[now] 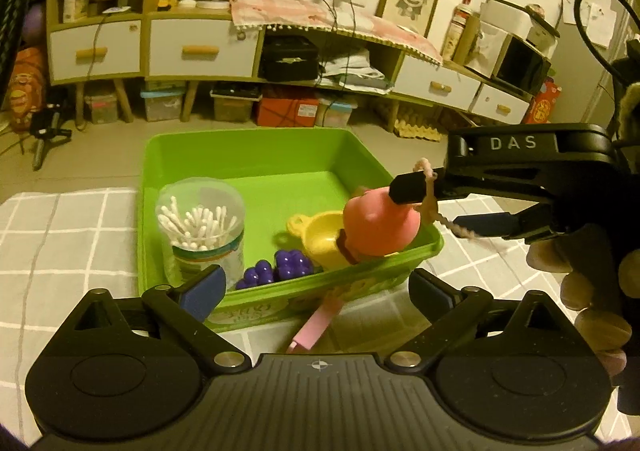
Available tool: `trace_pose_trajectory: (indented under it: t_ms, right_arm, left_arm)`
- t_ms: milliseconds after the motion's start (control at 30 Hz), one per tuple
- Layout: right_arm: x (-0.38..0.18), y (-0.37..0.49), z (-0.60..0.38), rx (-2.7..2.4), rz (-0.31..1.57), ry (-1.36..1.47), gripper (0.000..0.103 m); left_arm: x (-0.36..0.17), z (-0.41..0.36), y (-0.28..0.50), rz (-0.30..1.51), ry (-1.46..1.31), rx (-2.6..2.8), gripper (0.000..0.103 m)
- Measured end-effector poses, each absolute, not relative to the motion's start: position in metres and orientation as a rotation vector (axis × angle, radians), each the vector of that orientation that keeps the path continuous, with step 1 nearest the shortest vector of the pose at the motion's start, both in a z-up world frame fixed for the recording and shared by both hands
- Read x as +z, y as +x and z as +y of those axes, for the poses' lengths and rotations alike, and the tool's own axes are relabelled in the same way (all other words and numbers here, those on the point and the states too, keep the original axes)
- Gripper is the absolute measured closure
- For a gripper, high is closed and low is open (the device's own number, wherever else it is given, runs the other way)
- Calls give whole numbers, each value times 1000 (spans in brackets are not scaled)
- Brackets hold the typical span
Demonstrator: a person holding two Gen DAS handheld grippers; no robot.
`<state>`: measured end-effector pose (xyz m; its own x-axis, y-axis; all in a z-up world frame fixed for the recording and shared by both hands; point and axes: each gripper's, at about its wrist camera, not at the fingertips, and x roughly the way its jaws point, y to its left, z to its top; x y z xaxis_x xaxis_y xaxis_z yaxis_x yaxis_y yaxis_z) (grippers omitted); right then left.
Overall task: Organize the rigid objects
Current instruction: 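Lower the pig and grapes into the green bin and open both tools, then withdraw both open tools from the green bin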
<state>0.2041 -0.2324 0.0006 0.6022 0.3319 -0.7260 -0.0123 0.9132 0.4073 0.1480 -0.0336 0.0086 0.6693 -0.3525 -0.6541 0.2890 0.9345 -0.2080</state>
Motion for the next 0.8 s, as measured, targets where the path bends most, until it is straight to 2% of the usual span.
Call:
trace_pose_trajectory:
  t_ms: [67, 133, 267, 633, 800]
  right_arm:
    - [-2, 207, -230, 209, 919, 375, 35]
    - [-8, 206, -230, 172, 891, 321, 28]
    - [-23, 211, -239, 53, 925, 253, 26]
    - [-35, 208, -280, 40, 930, 439, 24]
    - [-18, 195, -263, -37, 769, 194, 24]
  left_arm:
    - [9, -33, 149, 756, -89, -355, 5]
    - [10, -33, 148, 755, -90, -354, 5]
    - [6, -32, 147, 764, -86, -359, 5]
    - [-5, -35, 148, 778, -96, -359, 5]
    - [-4, -42, 148, 775, -94, -376, 5]
